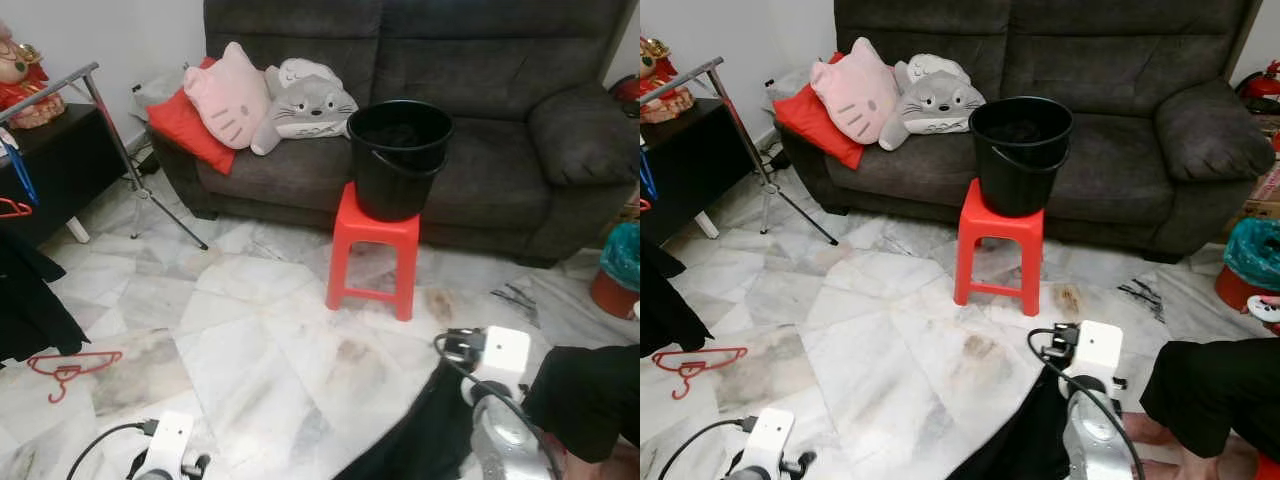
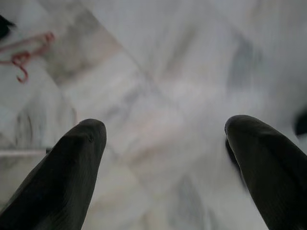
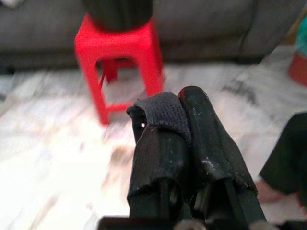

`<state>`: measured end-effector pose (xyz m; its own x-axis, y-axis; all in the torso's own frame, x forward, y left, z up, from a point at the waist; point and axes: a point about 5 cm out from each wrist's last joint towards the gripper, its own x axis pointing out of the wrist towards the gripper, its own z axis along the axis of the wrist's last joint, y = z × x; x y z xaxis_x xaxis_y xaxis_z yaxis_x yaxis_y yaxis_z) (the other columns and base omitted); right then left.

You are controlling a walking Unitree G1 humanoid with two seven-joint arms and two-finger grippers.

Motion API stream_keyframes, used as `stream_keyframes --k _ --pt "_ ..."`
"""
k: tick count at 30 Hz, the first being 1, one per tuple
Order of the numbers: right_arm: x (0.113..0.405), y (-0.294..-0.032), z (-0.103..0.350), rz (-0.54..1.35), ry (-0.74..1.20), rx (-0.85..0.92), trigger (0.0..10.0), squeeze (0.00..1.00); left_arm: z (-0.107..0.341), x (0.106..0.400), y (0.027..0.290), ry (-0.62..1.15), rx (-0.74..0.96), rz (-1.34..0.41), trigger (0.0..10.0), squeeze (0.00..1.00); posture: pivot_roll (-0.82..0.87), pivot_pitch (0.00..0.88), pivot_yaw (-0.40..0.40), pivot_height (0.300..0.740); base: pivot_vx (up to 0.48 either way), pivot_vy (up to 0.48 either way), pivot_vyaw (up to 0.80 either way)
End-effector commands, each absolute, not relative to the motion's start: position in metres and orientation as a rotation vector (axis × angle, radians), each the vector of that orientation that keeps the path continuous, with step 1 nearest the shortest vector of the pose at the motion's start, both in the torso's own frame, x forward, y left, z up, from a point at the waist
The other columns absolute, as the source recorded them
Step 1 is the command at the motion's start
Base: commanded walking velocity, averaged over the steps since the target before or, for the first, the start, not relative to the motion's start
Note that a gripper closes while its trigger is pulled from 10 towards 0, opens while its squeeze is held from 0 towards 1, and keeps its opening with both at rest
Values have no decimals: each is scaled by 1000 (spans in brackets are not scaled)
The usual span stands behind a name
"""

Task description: Hang hanger

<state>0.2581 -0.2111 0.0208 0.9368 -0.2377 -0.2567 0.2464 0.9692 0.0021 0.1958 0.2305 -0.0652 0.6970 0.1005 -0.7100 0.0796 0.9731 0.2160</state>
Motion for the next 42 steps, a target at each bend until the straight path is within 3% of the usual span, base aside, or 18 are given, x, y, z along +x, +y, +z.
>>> stream_keyframes --k 1,9,14,26,42 --pt "266 -210 34 -248 166 32 10000 0 -51 215 233 687 233 45 10000 0 -127 0 75 740 0 0 0" --pt "246 -202 31 -308 116 37 10000 0 -1 258 225 298 190 50 10000 0 -117 0 69 740 0 0 0" --pt "233 -205 34 -339 84 14 10000 0 13 260 215 175 165 2 10000 0 -114 0 71 740 0 0 0" --pt "235 -219 53 -379 19 18 10000 0 34 268 189 68 101 -79 10000 0 -114 0 56 740 0 0 0" --pt "239 -208 54 -331 34 1 10000 0 32 263 191 112 93 -59 10000 0 -114 0 58 740 0 0 800"
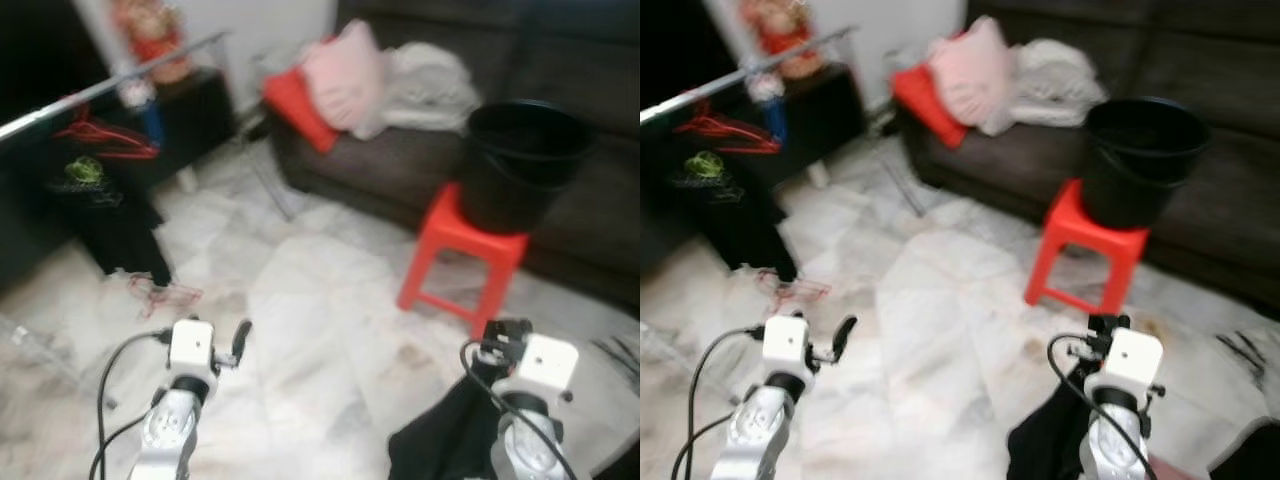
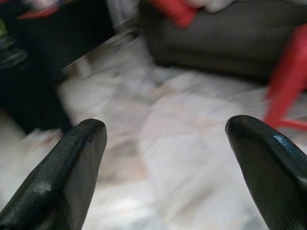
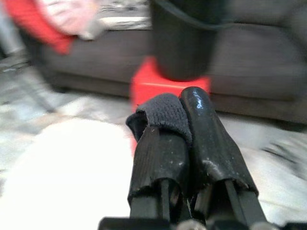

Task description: Hang hanger

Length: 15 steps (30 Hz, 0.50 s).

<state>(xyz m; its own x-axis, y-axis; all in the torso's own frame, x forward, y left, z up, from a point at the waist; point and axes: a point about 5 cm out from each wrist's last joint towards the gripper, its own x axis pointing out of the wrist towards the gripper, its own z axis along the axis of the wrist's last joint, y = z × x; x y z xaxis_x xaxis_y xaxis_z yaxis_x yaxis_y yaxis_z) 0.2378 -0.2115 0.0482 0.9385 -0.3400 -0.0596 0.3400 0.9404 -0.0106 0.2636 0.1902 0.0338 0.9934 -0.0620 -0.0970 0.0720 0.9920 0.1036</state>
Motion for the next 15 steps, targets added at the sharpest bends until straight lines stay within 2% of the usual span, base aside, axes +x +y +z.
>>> stream_keyframes --k 1,15 --pt "239 -208 54 -331 34 1 10000 0 32 263 191 112 93 -59 10000 0 -114 0 58 740 0 0 800" --pt "244 -208 54 -317 47 -2 10000 0 34 267 191 123 97 -48 10000 0 -117 0 53 740 0 0 800"
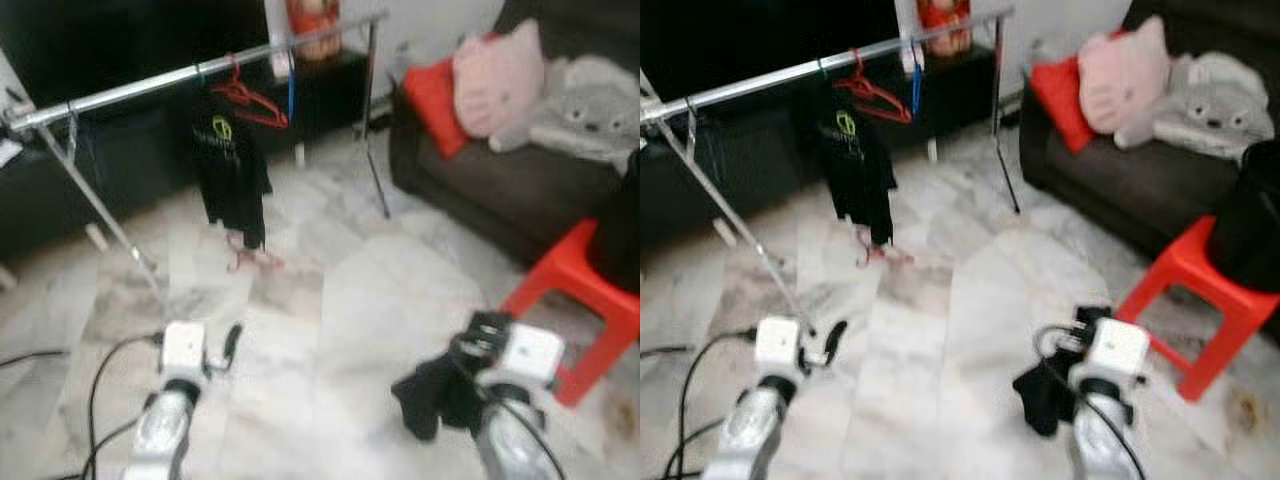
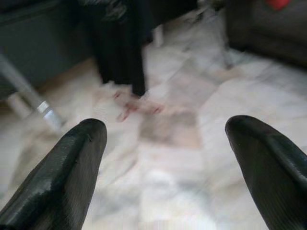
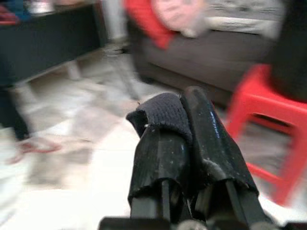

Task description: Hang hanger

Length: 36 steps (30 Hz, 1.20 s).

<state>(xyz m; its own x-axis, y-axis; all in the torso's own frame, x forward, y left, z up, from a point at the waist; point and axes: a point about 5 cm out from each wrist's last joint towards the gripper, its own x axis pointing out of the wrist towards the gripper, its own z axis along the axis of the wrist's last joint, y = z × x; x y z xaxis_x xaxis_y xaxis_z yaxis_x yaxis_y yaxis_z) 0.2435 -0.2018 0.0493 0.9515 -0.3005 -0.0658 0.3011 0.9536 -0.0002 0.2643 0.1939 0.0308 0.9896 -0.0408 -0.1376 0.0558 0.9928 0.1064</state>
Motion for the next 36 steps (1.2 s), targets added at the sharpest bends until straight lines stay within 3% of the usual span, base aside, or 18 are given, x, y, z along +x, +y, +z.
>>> stream_keyframes --k 1,17,36 --pt "245 -208 54 -316 48 -2 10000 0 35 268 192 122 99 -46 10000 0 -116 0 53 740 0 0 800" --pt "254 -211 58 -304 48 -7 10000 0 37 272 195 129 89 -15 10000 0 -109 0 33 740 0 0 773" --pt "261 -212 58 -311 65 5 10000 0 36 271 196 149 83 -33 10000 0 -96 0 21 740 104 0 0"
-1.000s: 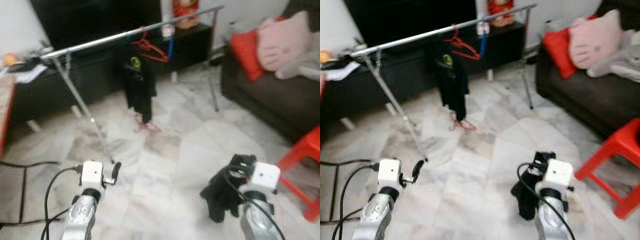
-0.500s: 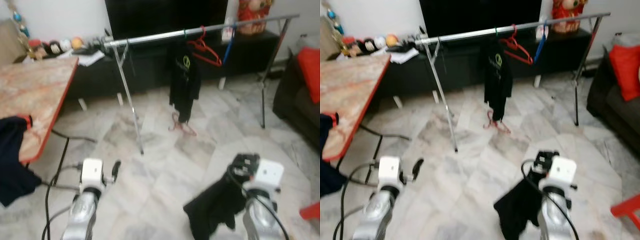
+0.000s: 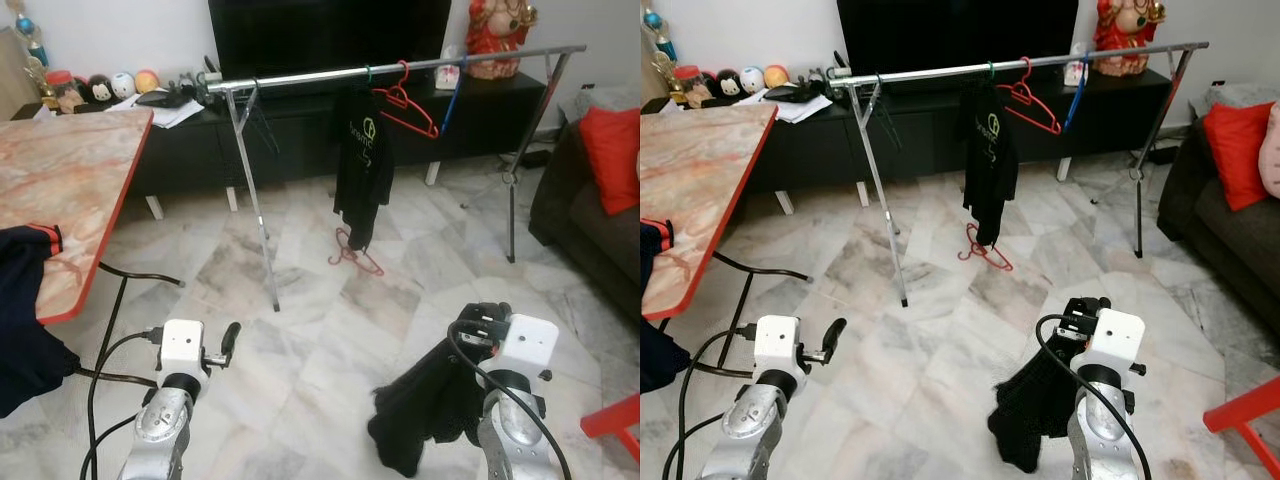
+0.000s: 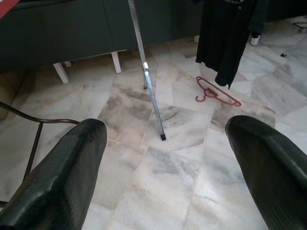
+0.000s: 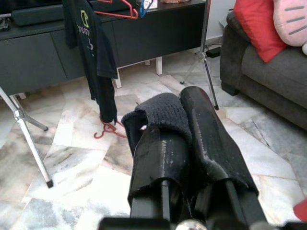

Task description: Hang hanger

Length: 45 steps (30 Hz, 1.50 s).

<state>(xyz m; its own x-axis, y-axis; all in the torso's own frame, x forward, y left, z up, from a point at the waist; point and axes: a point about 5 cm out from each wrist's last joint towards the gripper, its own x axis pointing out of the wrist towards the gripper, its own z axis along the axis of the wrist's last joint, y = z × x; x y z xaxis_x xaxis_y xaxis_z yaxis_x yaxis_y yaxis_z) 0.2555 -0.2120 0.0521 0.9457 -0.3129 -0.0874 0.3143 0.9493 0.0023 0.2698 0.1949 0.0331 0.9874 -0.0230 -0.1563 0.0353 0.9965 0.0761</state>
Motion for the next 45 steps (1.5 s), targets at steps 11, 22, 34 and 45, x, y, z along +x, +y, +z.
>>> stream_keyframes --k 11,22,34,45 --pt "265 -211 60 -304 57 11 10000 0 35 271 193 153 77 -36 10000 0 -95 0 18 740 79 0 0" --pt "263 -214 58 -313 64 12 10000 0 35 272 192 158 87 -47 10000 0 -95 0 24 740 0 0 0" --pt "244 -226 -8 -336 376 65 10000 0 -13 255 204 451 55 -28 10000 0 -87 0 26 740 0 0 0" --pt "226 -234 -33 -323 482 68 10000 0 -39 237 208 617 98 -38 10000 0 -77 0 23 740 0 0 0"
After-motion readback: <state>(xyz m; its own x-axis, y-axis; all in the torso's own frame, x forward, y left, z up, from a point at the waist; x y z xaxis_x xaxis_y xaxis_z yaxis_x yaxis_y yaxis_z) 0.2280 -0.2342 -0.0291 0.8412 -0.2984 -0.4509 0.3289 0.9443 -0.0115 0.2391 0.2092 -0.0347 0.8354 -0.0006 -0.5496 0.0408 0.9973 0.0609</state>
